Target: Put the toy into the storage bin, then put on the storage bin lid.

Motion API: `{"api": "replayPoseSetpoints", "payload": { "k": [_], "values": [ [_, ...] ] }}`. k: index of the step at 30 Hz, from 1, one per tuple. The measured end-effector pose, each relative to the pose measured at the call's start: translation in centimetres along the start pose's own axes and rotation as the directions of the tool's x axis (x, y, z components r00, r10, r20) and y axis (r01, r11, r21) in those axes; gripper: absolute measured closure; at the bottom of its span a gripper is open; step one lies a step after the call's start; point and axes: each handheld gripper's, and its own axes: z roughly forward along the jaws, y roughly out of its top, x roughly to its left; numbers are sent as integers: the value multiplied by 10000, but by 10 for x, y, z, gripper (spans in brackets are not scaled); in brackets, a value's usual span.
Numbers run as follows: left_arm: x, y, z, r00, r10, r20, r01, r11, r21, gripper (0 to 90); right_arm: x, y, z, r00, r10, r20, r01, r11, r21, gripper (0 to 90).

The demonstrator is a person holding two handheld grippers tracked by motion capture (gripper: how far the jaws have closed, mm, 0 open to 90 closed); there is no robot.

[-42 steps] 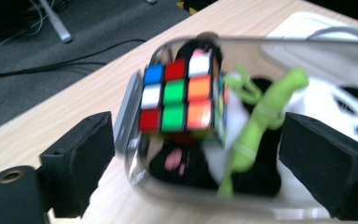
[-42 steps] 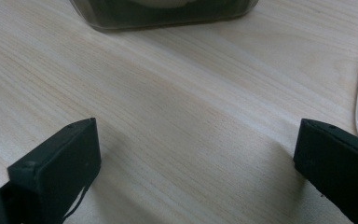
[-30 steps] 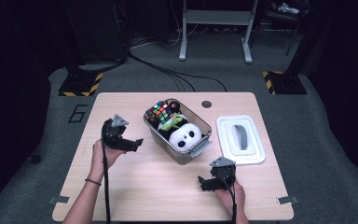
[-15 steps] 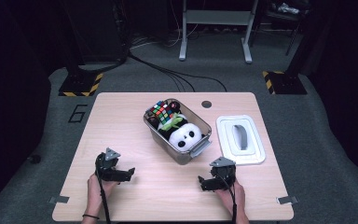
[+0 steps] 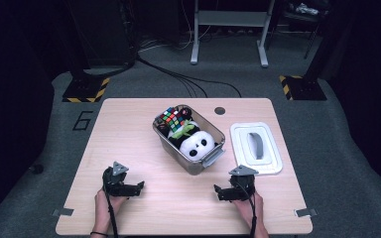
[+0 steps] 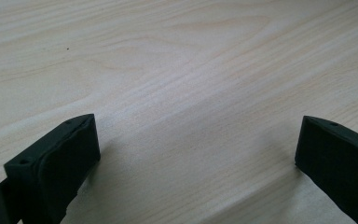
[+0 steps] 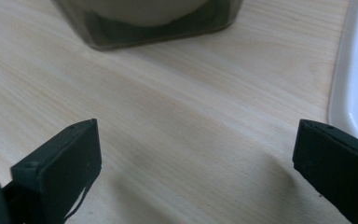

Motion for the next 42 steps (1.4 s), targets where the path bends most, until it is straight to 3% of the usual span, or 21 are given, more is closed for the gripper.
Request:
{"api": "replayPoseSetpoints", "payload": {
  "k": [4, 5, 6, 8, 9, 13, 15, 22, 27, 32, 35, 39, 42],
  "values": [
    [2, -1, -1, 9994, -176, 290, 182, 9996, -204, 0, -10, 3, -3, 9996, 140, 248, -141, 9999, 26, 0],
    [8, -3, -3, 9951, -657, 743, 692, 9965, -464, 0, -14, 5, -5, 9992, 139, 384, -140, 9999, 7, 0],
    [10, -4, -4, 9914, -903, 944, 963, 9935, -609, 0, -16, 6, -6, 9989, 209, 423, -207, 9998, -46, 0],
    [15, -5, -5, 9849, -1164, 1281, 1259, 9897, -687, 0, -24, 9, -9, 9981, 325, 532, -320, 9994, -105, 0],
    [15, -5, -5, 9853, -1222, 1197, 1310, 9890, -691, 6, -29, 11, -11, 9975, 337, 619, -329, 9994, -142, 0],
    [3, -2, -2, 9985, -457, 312, 466, 9984, -310, 5, -45, 19, -16, 9938, 501, 989, -489, 9987, -150, 0],
    [-1, -1, 1, 9999, -33, -99, 31, 9998, -172, 4, -53, 23, -18, 9919, 563, 1135, -544, 9983, -193, 0],
    [-2, -1, 1, 9999, -47, -101, 45, 9998, -188, 0, -81, 36, -15, 9852, 760, 1539, -775, 9970, 32, 0],
    [-2, -2, 1, 9999, -74, -122, 71, 9998, -200, 0, -99, 44, -13, 9813, 1090, 1586, -1123, 9936, 116, 0],
    [-3, -2, 0, 9998, -105, -150, 103, 9998, -188, 2, -118, 56, -13, 9695, 1319, 2064, -1340, 9910, -38, 0],
    [-3, -2, 0, 9998, -108, -144, 105, 9998, -186, 2, -128, 60, -10, 9664, 1530, 2066, -1563, 9877, -3, 0],
    [-2, -2, 0, 9999, -9, -126, 7, 9998, -188, 2, -144, 68, 1, 9523, 1989, 2315, -2074, 9782, 128, 7],
    [-3, -1, 0, 9999, -6, -122, 4, 9998, -186, 2, -152, 72, 7, 9502, 2203, 2207, -2306, 9728, 217, 52]
  ]
}}
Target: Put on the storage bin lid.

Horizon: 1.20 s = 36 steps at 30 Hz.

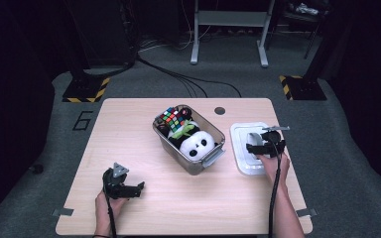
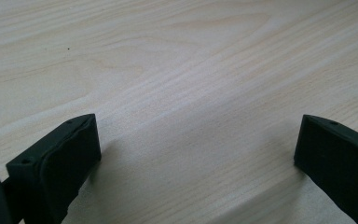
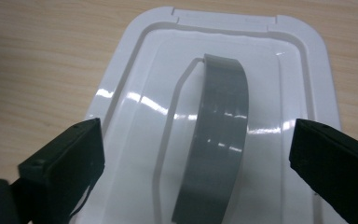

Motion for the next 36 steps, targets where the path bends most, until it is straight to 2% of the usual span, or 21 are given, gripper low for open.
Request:
{"api": "replayPoseSetpoints", "payload": {
  "k": [2, 3, 4, 6, 7, 11, 15, 16, 22, 26, 28, 36],
  "values": [
    [0, 0, 0, 10000, -4, 17, 4, 10000, 0, 2, -2, 2, 5, 9999, -99, 95, 100, 9999, -111, 155],
    [0, 0, 0, 10000, 6, 32, -6, 10000, 2, 2, -3, 3, 13, 9999, -11, 169, 6, 9995, 328, 254],
    [0, 0, 0, 10000, 45, 45, -46, 10000, 32, 2, -3, 3, 13, 9999, -11, 169, 6, 9995, 328, 254],
    [0, 0, 0, 10000, 37, 43, -37, 10000, 28, 2, -6, 4, 20, 9997, 67, 221, -80, 9983, 585, 384],
    [0, 0, 0, 10000, 41, 45, -41, 10000, 28, 2, -6, 4, 20, 9997, 67, 221, -80, 9983, 585, 384],
    [0, 0, 0, 10000, 42, 42, -42, 10000, 25, 2, -7, 7, 21, 9994, -33, 341, 14, 9985, 548, 607],
    [0, 0, 0, 10000, 43, 42, -43, 10000, 25, 3, -8, 8, 21, 9984, -261, 509, 236, 9985, 497, 665],
    [0, 0, 0, 10000, 43, 41, -43, 10000, 25, 3, -7, 8, 20, 9980, -410, 483, 385, 9979, 529, 667],
    [0, 0, 0, 10000, 38, 38, -38, 10000, 29, 3, 0, 12, 7, 9969, -628, 468, 620, 9979, 174, 668],
    [0, 0, 0, 10000, 32, 39, -32, 10000, 26, 3, 3, 14, 1, 9972, -633, 397, 626, 9979, 174, 669],
    [0, 0, 0, 10000, 34, 39, -34, 10000, 27, 3, 3, 14, -2, 9962, -793, 370, 790, 9968, 98, 669],
    [-1, 1, 0, 10000, 47, 51, -48, 10000, 65, 4, 1, 16, -18, 9947, -945, 412, 944, 9955, 40, 669]
  ]
}}
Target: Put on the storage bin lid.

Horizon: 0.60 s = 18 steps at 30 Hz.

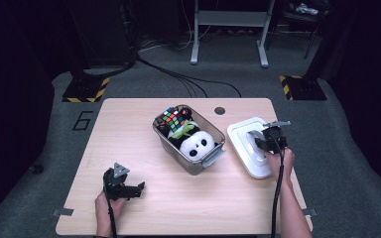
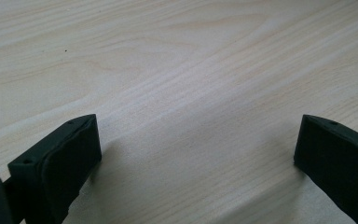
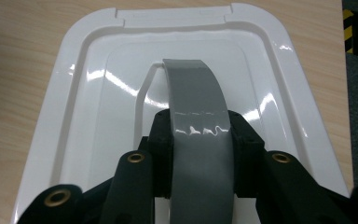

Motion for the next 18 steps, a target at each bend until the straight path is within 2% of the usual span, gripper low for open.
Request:
{"api": "replayPoseSetpoints", "payload": {
  "k": [6, 18],
  "values": [
    [-1, 0, 0, 9999, 4, -121, -5, 9999, -105, 4, -5, 4, -14, 10000, -58, 65, 59, 9999, -141, 669],
    [0, 0, 0, 10000, -62, -11, 62, 10000, 24, 3, -9, 20, -35, 9999, -95, 83, 99, 9988, -484, 669]
  ]
}}
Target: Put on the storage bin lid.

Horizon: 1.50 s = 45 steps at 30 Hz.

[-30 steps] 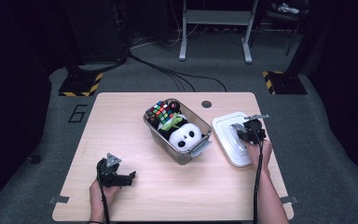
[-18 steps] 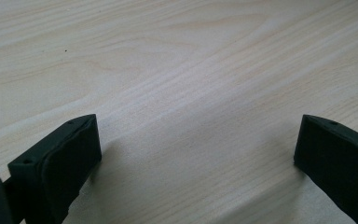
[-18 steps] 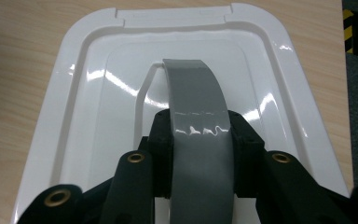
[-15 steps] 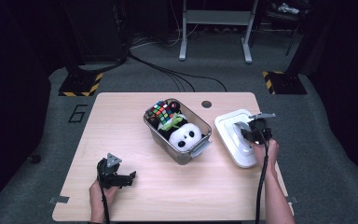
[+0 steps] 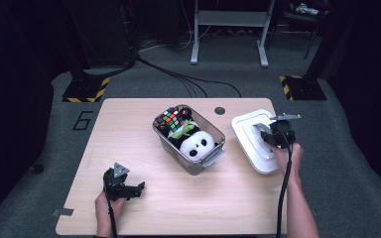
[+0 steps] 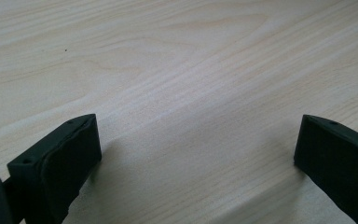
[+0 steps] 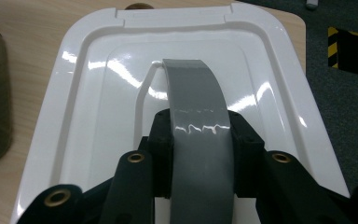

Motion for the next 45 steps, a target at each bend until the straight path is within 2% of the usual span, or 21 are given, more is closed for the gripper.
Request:
{"api": "replayPoseSetpoints", "payload": {
  "k": [15, 22, 33, 45],
  "values": [
    [0, 0, 0, 10000, -25, -37, 25, 10000, 5, 4, 1, 24, -24, 9997, -250, 48, 252, 9988, -424, 669],
    [0, 0, 0, 10000, -35, -50, 35, 10000, -27, 4, 8, 39, -36, 9988, -488, 61, 491, 9967, -648, 669],
    [0, 0, -1, 10000, 82, -45, -82, 9999, 68, 5, 18, 53, -49, 9972, -748, 36, 748, 9934, -872, 669],
    [0, 0, -1, 10000, 76, -43, -76, 10000, 61, 5, 33, 68, -61, 9948, -982, -274, 943, 9886, -1173, 669]
  ]
}}
